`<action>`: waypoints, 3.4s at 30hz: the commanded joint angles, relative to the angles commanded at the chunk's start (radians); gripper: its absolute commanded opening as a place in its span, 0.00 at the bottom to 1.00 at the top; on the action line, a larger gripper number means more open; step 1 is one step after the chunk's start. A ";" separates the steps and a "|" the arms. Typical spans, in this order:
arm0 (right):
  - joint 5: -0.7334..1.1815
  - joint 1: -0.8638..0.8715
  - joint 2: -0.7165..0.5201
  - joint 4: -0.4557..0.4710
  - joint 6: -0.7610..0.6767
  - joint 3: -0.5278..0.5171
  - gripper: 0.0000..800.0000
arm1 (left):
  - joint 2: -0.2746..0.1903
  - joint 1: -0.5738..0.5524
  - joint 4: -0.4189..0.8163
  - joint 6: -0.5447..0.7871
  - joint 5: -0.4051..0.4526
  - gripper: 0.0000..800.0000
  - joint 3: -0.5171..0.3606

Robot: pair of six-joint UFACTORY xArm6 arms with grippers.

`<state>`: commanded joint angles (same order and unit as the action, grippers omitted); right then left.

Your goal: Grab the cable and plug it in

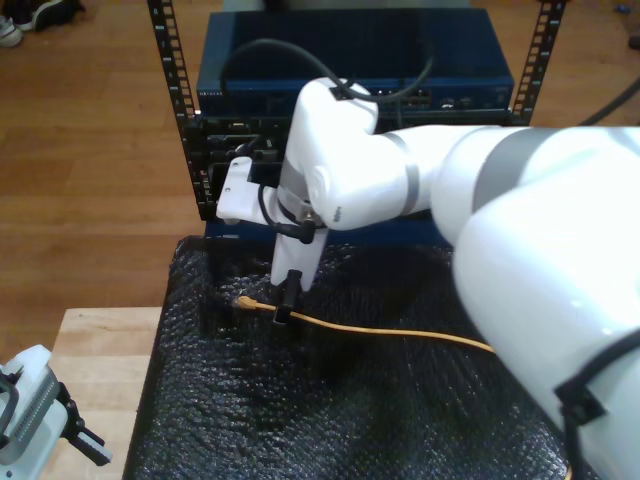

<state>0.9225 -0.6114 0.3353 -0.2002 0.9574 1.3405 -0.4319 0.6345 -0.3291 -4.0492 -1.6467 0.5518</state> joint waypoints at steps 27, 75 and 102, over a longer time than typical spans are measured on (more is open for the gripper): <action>0.218 -0.084 0.275 0.207 -0.338 0.359 0.95 | 0.000 0.000 0.000 0.002 -0.005 1.00 0.000; 0.235 -0.114 0.353 0.279 -0.430 0.428 0.36 | 0.000 0.000 0.000 0.003 -0.009 1.00 0.003; 0.236 -0.114 0.347 0.282 -0.430 0.430 0.25 | 0.000 0.000 0.000 0.003 -0.008 1.00 0.005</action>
<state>1.1588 -0.7250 0.6820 0.0821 0.5278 1.7701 -0.4319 0.6345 -0.3291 -4.0461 -1.6544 0.5564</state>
